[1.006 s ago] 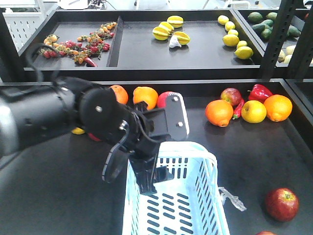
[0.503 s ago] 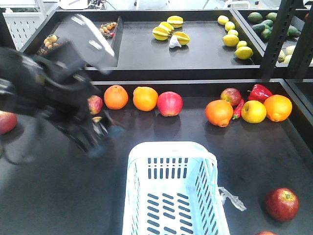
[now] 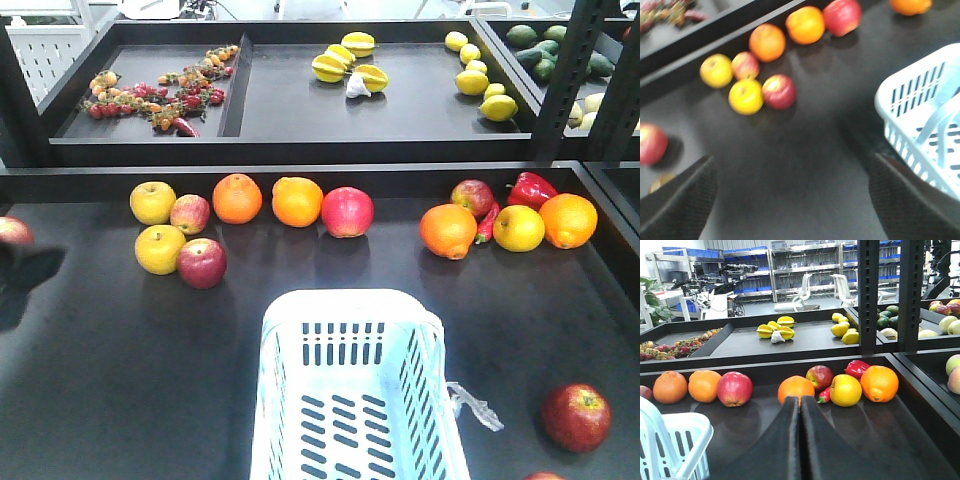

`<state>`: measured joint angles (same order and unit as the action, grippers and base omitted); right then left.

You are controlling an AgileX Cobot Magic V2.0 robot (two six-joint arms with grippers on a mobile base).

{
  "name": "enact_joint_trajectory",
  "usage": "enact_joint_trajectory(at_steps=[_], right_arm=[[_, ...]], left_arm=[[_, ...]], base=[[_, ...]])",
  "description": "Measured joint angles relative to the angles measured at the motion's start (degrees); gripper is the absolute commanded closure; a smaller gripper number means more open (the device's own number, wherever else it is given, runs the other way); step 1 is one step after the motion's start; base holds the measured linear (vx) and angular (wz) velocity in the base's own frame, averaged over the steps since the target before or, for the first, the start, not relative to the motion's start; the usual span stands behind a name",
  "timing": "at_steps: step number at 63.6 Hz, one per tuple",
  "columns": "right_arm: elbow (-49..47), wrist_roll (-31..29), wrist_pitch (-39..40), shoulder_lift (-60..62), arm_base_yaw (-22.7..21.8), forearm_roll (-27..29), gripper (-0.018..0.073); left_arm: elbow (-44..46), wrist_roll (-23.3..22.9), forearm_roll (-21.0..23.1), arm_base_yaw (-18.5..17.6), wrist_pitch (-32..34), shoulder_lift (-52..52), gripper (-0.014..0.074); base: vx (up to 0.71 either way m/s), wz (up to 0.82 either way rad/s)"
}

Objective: Pick three apples into basket with both arms
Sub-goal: 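Release the basket handle and lift the left gripper away, then reach the right gripper toward the red apple beside the basket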

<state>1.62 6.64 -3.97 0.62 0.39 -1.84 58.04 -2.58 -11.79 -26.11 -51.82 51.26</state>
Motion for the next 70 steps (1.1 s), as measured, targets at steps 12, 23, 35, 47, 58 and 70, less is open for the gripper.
enact_joint_trajectory(at_steps=[12, 23, 35, 47, 58, 70], right_arm=[[0.0, 0.0, 0.0, 0.0, 0.0, 0.0, 0.0568], [0.0, 0.0, 0.4, 0.0, 0.0, 0.0, 0.0568], [-0.1, 0.0, 2.4, 0.0, 0.0, 0.0, 0.0568], [-8.3, 0.0, -6.6, -0.3, 0.0, 0.0, 0.0568], [-22.3, 0.0, -19.9, -7.9, 0.0, 0.3, 0.0568], [-36.3, -2.3, -41.6, -21.6, 0.0, 0.4, 0.0568]], left_arm=[[-8.4, -8.6, -4.8, 0.1, 0.5, -9.7, 0.0011], [-11.9, -9.9, -6.9, 0.1, 0.5, -16.6, 0.0011], [-12.1, -10.1, -7.2, 0.1, 0.5, -20.3, 0.0011], [-12.1, -10.2, -7.3, 0.1, 0.5, -20.7, 0.0011], [-12.1, -10.2, -7.3, 0.1, 0.5, -20.7, 0.0011], [-12.1, -10.2, -7.3, 0.1, 0.5, -20.7, 0.0011]], base=[[0.0, 0.0], [0.0, 0.0], [0.0, 0.0], [0.0, 0.0], [0.0, 0.0], [0.0, 0.0]])
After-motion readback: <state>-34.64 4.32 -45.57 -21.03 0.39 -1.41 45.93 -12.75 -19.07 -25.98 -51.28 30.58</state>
